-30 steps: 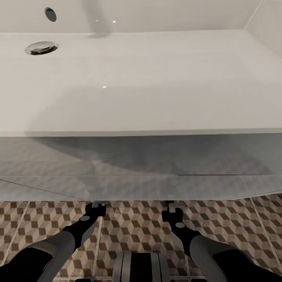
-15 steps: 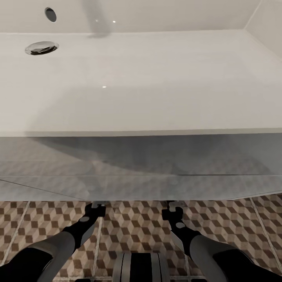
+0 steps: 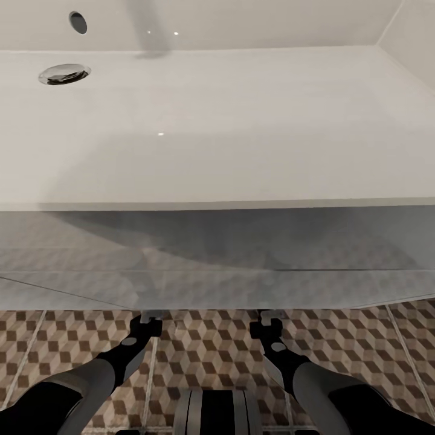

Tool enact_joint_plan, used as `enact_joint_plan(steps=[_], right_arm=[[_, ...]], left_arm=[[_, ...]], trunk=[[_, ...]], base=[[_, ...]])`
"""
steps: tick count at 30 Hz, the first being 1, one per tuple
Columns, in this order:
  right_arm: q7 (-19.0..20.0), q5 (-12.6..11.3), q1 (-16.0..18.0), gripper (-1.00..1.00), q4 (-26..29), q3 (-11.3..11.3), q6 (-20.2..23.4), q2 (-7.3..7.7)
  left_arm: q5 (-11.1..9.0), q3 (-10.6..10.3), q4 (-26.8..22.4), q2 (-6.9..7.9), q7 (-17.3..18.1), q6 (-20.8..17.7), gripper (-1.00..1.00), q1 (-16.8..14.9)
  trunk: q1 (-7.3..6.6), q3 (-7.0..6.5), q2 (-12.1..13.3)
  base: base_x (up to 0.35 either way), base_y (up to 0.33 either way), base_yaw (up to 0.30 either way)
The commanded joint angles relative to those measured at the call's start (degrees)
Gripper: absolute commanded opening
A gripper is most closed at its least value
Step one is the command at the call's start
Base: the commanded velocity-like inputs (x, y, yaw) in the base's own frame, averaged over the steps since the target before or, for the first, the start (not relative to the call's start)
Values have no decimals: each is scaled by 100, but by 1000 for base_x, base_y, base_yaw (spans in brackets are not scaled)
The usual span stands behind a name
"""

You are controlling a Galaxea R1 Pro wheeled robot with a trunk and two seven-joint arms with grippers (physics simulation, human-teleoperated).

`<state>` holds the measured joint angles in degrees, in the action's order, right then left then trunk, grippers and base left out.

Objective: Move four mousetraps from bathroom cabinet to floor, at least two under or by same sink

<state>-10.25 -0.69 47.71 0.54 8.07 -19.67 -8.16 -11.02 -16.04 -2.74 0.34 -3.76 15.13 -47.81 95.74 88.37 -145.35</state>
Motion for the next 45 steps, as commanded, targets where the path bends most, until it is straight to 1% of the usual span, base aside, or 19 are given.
enact_joint_plan(steps=[1, 12, 19, 26, 35, 45], right_arm=[[-30, -18, 3, -100, -4, 46, -11, -2], [5, -38, 2, -100, 24, 26, -19, 0], [35, -41, 1, -100, 25, 20, -19, -7], [35, -42, 3, -100, 25, 19, -19, -4], [40, -45, 4, -100, 25, 25, -21, -17], [47, -45, 4, -100, 25, 28, -19, -46]], left_arm=[[-68, -5, 55, 1, -19, 25, -100, 0], [-54, -10, 67, 1, -19, 66, -100, 2], [-41, -21, 71, 38, -19, 67, -100, 16], [-33, -22, 71, 44, -19, 73, -100, 18], [-32, -28, 71, 45, -19, 227, -100, 18], [-32, -31, 71, 43, -19, 244, -100, 18]], trunk=[[0, 4, -1], [0, 4, -1], [0, 4, -1], [0, 4, -1], [0, 4, -1], [0, 4, -1]], base=[[0, 0, 0], [0, 0, 0], [0, 0, 0], [0, 0, 0], [0, 0, 0], [0, 0, 0]])
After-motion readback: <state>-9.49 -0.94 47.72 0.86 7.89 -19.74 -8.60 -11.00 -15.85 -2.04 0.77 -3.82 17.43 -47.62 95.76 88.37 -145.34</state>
